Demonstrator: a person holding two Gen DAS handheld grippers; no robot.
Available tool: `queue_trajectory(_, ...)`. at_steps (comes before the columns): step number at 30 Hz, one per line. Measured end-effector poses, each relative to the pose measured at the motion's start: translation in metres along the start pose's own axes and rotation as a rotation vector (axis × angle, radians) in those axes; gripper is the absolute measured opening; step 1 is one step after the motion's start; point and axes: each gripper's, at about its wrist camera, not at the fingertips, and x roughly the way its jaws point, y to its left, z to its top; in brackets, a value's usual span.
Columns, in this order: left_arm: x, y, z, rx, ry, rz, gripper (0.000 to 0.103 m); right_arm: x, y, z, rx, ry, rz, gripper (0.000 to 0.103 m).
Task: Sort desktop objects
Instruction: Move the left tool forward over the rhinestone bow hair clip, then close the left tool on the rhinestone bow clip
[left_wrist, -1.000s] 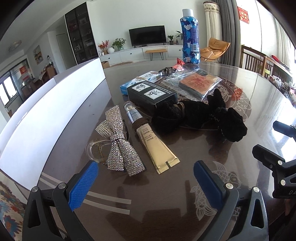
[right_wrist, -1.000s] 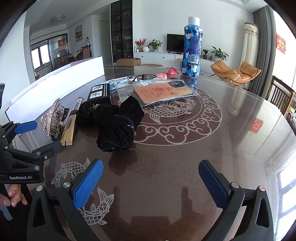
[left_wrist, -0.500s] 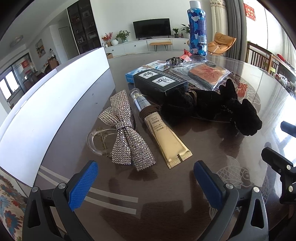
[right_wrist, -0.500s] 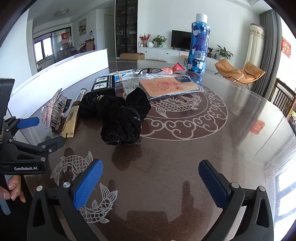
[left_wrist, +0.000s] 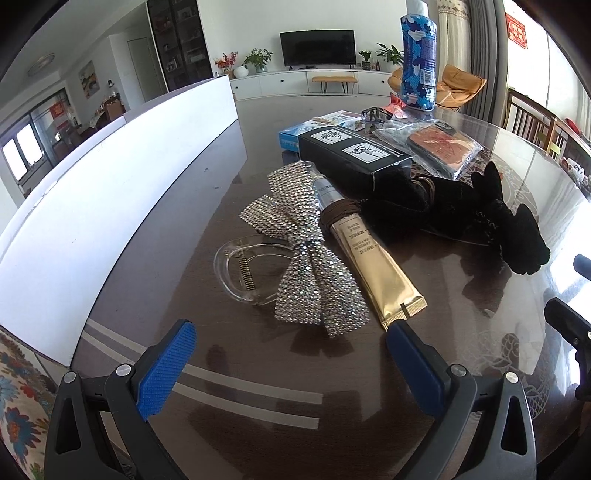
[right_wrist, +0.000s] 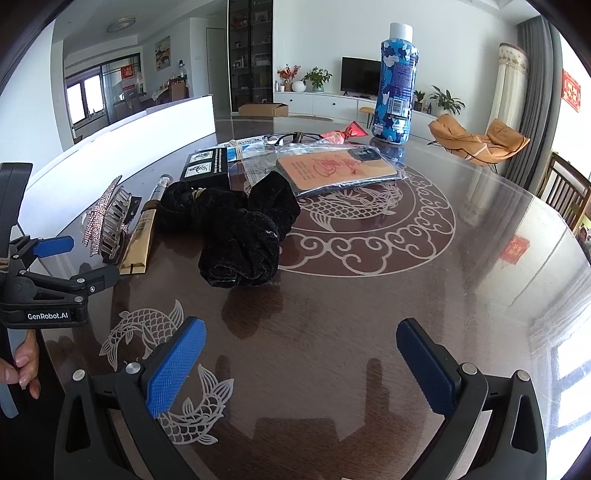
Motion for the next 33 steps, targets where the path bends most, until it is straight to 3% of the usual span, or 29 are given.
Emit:
queue_trajectory(5, 0.015, 0.012, 0.01, -0.064, 0.037, -0.072, 0.103, 0.0, 0.0, -0.001, 0.005, 0.0, 0.002, 0.103)
queue_trajectory(15, 0.032, 0.025, 0.029, -0.055, 0.113, -0.079, 0.103, 0.0, -0.001, -0.001, 0.009, 0.003, 0.003, 0.103)
queue_trajectory(33, 0.029, 0.03, 0.025, -0.019, 0.108, -0.105, 0.103, 0.001, -0.003, -0.001, 0.021, 0.021, 0.012, 0.103)
